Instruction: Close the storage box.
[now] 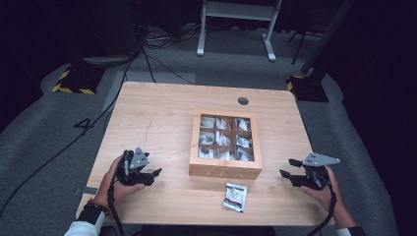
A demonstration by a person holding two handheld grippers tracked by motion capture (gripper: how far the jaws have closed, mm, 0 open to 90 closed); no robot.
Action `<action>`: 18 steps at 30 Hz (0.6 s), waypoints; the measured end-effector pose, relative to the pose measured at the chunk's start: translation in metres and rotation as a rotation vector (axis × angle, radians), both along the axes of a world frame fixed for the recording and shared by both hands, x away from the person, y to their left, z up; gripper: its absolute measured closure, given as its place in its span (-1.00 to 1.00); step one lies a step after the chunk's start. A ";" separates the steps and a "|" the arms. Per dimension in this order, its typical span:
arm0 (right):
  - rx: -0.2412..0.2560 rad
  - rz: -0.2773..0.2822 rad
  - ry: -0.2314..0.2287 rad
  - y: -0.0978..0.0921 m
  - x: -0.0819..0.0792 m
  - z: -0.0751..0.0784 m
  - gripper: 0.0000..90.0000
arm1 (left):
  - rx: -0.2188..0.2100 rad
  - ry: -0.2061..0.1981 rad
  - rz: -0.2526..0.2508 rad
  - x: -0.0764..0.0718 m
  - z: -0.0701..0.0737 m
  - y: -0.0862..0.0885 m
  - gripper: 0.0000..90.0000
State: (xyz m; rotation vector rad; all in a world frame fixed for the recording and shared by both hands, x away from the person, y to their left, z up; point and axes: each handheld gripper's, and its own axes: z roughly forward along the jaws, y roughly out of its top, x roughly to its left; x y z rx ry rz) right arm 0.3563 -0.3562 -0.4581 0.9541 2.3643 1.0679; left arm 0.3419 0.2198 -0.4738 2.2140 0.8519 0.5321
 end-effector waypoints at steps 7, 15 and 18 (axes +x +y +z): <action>-0.003 -0.038 0.018 -0.015 -0.002 -0.010 -0.19 | 0.015 0.035 0.011 -0.002 -0.009 0.014 -0.43; -0.006 -0.084 0.048 -0.031 -0.003 -0.022 -0.27 | -0.008 0.061 0.032 -0.004 -0.015 0.029 -0.47; -0.006 -0.101 0.061 -0.035 -0.004 -0.027 -0.31 | -0.013 0.068 0.037 -0.004 -0.017 0.032 -0.47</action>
